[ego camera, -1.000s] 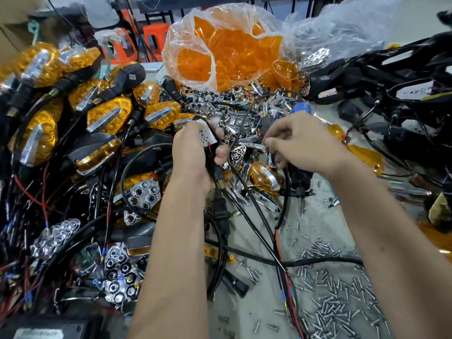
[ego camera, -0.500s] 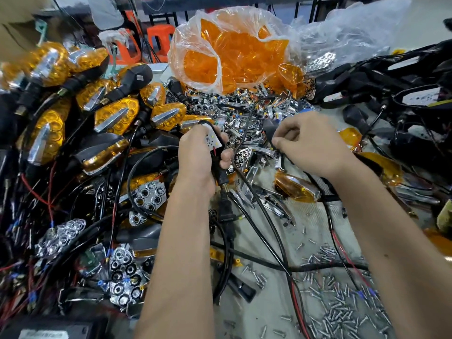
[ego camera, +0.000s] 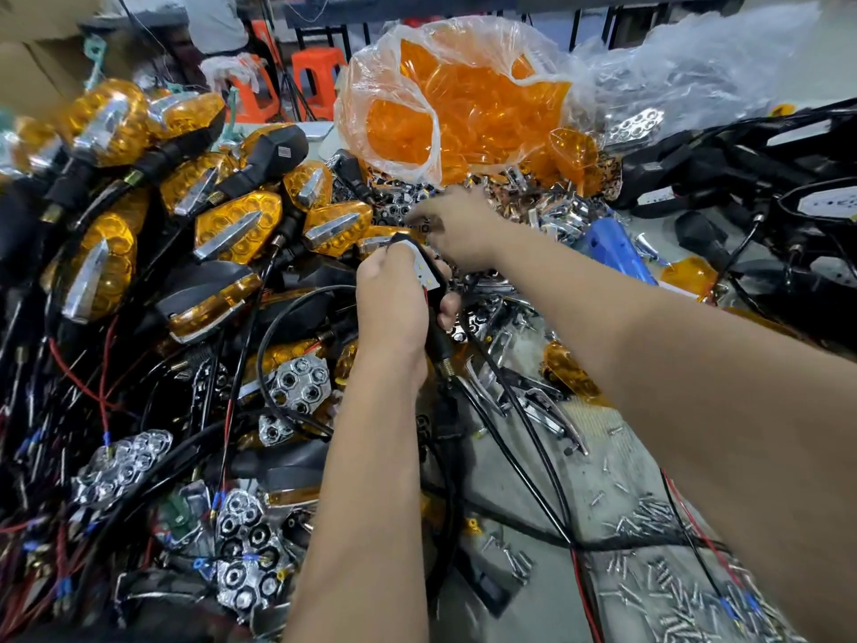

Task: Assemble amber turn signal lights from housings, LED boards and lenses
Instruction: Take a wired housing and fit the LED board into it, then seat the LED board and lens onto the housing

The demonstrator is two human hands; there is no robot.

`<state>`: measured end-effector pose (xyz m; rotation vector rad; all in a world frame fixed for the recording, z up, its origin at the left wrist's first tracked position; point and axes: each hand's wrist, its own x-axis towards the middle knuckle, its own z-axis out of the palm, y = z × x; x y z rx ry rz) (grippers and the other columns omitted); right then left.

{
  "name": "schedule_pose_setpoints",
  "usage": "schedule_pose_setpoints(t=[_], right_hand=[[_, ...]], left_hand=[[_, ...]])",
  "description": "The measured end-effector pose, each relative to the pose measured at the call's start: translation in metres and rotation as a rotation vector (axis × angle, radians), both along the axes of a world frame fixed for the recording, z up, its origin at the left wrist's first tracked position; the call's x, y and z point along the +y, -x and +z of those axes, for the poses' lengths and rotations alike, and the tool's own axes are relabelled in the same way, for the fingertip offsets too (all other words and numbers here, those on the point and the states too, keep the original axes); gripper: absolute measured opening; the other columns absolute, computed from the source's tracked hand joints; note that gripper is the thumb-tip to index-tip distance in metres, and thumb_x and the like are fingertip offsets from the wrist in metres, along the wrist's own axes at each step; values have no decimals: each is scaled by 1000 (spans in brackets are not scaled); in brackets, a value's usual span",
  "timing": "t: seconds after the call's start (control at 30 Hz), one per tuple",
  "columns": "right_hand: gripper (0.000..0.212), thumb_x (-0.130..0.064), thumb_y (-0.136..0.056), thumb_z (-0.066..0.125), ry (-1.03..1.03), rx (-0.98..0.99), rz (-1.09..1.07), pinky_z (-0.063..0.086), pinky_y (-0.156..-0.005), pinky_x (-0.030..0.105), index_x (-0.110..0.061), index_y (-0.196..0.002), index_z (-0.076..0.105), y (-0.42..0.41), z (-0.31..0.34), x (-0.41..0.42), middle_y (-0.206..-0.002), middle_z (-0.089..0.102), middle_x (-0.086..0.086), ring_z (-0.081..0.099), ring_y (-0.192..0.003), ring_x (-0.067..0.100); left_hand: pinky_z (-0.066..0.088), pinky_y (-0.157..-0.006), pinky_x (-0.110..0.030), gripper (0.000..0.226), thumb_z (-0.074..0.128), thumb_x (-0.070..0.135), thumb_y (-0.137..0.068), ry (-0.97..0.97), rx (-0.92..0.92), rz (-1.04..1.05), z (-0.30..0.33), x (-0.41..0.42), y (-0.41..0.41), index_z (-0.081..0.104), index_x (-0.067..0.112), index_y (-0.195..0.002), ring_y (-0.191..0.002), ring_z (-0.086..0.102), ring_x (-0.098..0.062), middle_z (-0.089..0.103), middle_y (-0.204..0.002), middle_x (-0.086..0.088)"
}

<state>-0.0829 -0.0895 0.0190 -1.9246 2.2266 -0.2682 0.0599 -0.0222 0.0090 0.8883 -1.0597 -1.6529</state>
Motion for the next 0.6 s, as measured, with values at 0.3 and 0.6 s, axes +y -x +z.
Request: schedule_pose_setpoints(t=[0.3, 0.6], right_hand=[[6, -26, -92, 77, 473, -226, -203, 45, -105, 51, -23, -94, 82, 5, -21, 4, -109, 75, -4, 60, -117, 23], [28, 8, -99, 57, 466, -1272, -409, 54, -56, 21, 5, -127, 57, 21, 16, 76, -102, 62, 14, 68, -64, 13]], left_hand=[[32, -41, -22, 23, 35, 10, -100, -33, 3, -115, 1, 1, -2, 52, 7, -86, -41, 43, -19, 60, -64, -5], [32, -40, -22, 29, 34, 10, -101, -52, 27, -158, 5, 7, 0, 53, 7, -79, -41, 44, -17, 61, -63, -4]])
